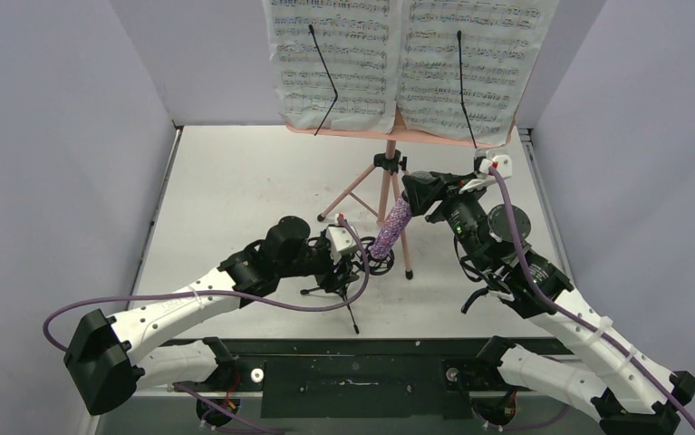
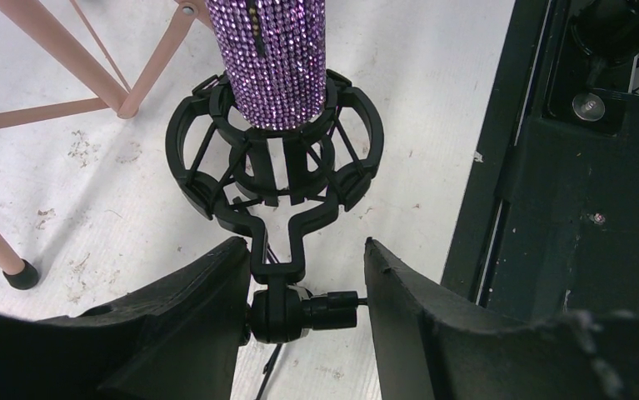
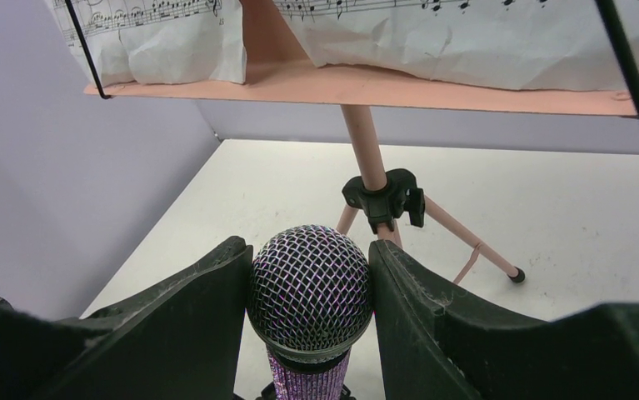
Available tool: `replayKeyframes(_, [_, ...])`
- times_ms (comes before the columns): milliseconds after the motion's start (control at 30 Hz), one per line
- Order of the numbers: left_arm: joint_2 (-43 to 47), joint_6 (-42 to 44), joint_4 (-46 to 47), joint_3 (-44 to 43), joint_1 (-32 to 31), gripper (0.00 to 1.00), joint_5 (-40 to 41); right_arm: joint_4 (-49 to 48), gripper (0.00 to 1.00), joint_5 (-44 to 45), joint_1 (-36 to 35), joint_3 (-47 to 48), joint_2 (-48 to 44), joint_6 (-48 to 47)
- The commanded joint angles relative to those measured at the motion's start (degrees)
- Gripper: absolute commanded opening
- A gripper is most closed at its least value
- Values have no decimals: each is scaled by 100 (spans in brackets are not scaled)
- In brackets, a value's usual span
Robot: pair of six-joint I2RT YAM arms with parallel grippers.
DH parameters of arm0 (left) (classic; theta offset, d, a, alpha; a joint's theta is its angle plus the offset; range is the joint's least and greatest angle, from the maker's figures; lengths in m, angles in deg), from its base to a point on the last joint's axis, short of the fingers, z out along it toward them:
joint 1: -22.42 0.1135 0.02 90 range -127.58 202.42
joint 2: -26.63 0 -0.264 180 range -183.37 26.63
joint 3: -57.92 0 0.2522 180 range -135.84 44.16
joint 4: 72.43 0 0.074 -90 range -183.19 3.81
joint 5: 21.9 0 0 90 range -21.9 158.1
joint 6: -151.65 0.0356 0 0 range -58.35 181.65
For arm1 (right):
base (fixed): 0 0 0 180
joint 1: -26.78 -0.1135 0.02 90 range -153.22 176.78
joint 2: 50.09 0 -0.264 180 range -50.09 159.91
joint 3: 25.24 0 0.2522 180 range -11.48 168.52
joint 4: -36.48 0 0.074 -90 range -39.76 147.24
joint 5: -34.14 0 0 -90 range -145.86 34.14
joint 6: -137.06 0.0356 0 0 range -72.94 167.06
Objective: Set up the instrument practice props
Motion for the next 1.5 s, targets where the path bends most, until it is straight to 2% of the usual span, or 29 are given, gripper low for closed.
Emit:
replayKeyframes(0, [2,50,131,-166,-51,50,-26,-570,5,-226,21,-33,-37,160])
replayKeyframes(233, [45,39,105,-135,-69,50,16,-725,5,-612,18,-67,167,182])
replayKeyframes(1000, [26,4,87,-154,-106,49,227,-755,5,-890,19,-1340,-726,-146])
replayKeyframes(1467, [-82,71,131,-261,-106,48,273,-764,5,-1544,20,-1797,-325,-616])
